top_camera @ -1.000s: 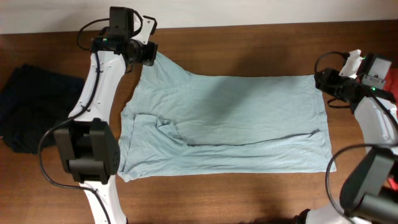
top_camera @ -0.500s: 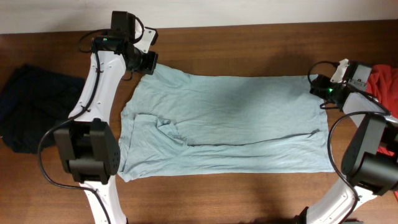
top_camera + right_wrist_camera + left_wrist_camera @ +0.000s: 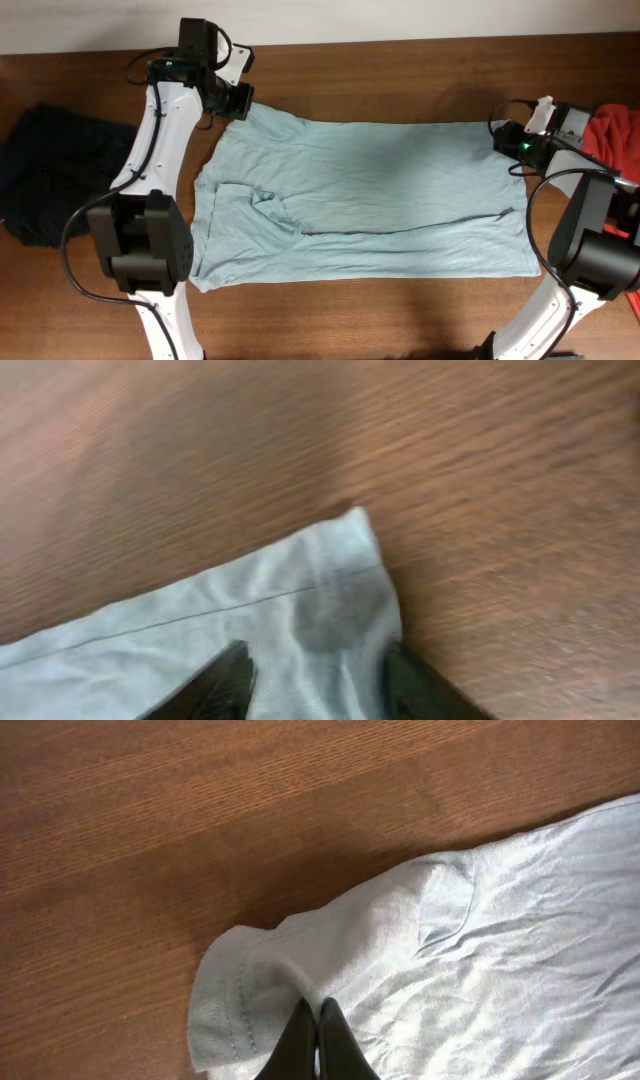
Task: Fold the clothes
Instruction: 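Grasp the shirt's top corners with both grippers and pull outward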
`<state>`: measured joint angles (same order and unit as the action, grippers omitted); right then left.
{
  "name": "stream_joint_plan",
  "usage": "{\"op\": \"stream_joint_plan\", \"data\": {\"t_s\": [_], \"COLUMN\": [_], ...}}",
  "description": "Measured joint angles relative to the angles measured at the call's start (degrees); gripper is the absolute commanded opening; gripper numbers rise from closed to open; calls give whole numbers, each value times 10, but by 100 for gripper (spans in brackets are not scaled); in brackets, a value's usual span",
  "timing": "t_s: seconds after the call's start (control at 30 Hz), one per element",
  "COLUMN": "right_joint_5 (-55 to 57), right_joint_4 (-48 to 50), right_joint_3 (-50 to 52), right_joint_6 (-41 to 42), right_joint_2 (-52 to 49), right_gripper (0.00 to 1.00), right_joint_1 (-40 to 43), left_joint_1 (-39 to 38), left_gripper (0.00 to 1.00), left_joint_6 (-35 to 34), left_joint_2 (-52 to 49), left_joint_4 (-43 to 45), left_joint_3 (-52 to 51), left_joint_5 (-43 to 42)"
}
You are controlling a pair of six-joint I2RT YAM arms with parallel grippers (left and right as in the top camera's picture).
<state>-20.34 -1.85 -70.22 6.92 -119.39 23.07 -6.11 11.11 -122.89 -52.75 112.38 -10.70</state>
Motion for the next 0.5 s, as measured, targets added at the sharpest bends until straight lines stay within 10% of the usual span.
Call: {"op": "stream_joint_plan", "data": {"t_s": [0.4,0.47,0.5], "right_joint_5": [-59,-59,-58], "right_joint_4": [-75,-105,-120], "right_joint_3": [-55,-80,-92], "right_joint_6": [-7,-6,-8], "right_joint_2": [-7,-7,-7], "right_gripper": [4,15,48], "right_joint_1": [0,1,1], "left_joint_1": [0,0,0], "left_gripper": [0,0,0], "left_joint_6": [0,0,0], "left_joint_2": [0,0,0], "left_joint_4": [0,0,0], "left_joint_3": [0,0,0], "left_joint_5": [0,0,0]}}
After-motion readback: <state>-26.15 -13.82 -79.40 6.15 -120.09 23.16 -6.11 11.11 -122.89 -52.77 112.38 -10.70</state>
